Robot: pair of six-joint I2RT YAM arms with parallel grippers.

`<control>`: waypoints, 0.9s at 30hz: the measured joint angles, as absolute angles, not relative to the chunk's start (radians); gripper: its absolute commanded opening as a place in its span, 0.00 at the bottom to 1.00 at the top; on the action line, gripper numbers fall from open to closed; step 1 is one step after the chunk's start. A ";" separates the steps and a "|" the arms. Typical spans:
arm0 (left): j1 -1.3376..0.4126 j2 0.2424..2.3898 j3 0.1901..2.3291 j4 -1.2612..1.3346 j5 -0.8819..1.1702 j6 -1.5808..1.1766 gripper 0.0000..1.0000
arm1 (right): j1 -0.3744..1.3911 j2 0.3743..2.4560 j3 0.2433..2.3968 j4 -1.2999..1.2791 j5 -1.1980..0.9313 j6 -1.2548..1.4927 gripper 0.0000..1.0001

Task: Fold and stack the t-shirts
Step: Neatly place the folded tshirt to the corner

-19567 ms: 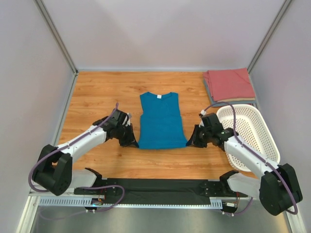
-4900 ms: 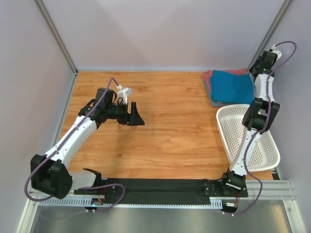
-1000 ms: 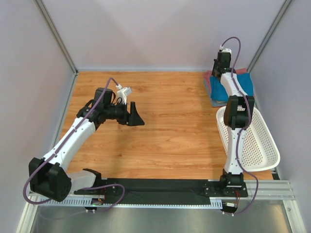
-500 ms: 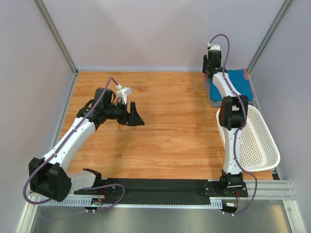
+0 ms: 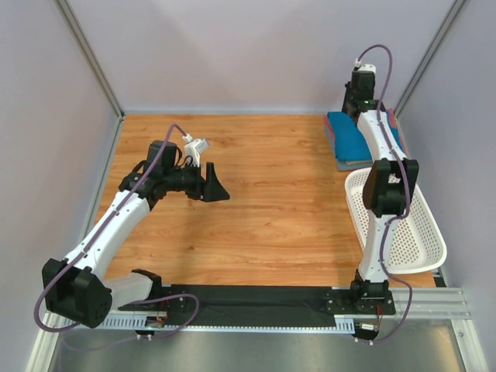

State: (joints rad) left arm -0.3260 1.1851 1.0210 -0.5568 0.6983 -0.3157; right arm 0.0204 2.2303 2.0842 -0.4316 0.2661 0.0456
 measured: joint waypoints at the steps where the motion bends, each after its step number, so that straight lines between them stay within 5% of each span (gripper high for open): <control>1: -0.326 1.183 1.021 -0.556 0.699 -0.319 0.77 | 0.007 2.200 2.080 -0.462 0.255 0.060 0.30; 8: -0.326 1.180 1.038 -0.511 0.741 -0.405 0.78 | -0.124 1.832 1.852 -0.686 0.156 0.196 0.42; 10: -0.334 1.184 1.076 -0.509 0.749 -0.424 0.78 | -0.134 1.678 1.734 -0.737 0.094 0.239 0.61; 12: -0.352 1.196 1.147 -0.524 0.745 -0.427 0.78 | -0.113 1.528 1.633 -0.788 0.028 0.270 1.00; 19: -0.460 1.209 1.336 -0.567 0.722 -0.422 0.79 | -0.068 1.032 1.316 -0.872 -0.213 0.362 1.00; 27: -0.474 1.109 1.339 -0.636 0.703 -0.427 0.84 | -0.069 0.757 1.234 -0.933 -0.354 0.416 1.00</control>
State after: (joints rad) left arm -0.4744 1.1088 1.3388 -0.6365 0.7029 -0.4271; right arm -0.0689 0.7567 1.2339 -0.9325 -0.3538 0.4160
